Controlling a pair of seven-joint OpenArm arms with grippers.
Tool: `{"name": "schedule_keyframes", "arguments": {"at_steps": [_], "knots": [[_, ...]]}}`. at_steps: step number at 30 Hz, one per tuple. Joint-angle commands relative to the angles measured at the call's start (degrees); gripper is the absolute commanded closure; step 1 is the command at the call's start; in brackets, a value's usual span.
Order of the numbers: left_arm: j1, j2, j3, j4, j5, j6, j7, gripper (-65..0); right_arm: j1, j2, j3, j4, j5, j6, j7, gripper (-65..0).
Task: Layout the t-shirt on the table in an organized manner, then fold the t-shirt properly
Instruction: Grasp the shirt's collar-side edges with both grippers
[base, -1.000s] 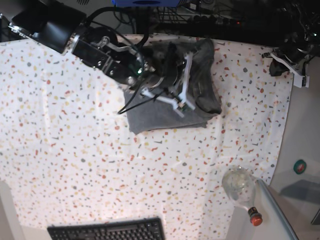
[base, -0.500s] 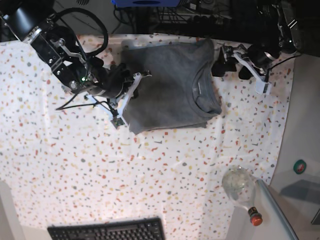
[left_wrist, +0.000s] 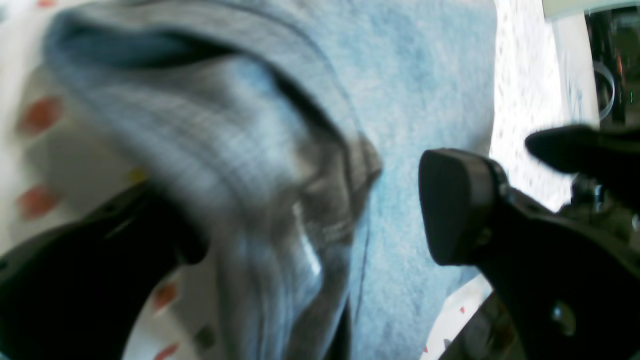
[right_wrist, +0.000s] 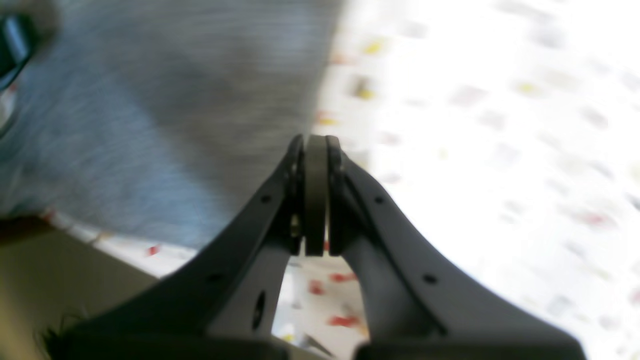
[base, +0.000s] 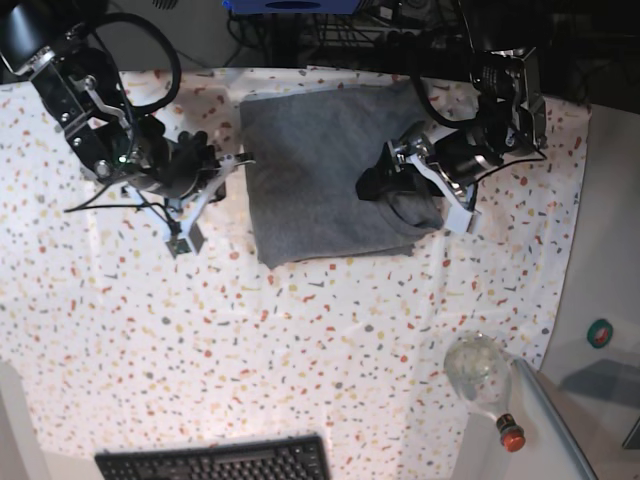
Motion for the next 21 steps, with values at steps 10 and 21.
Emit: {"name": "schedule_keyframes", "arguments": {"at_steps": [10,21], "knots": [[8.06,-2.07,-9.78,13.77,1.17,0.36,1.66,-54.8,-0.71,0.31,4.64,3.27,0.26,2.58,0.57,0.0],[-4.69,-3.74,-7.93,4.54,1.09,0.36,1.66,-54.8,-0.36,-1.09,4.55,3.53,0.26,2.58,0.57,0.0]]}}
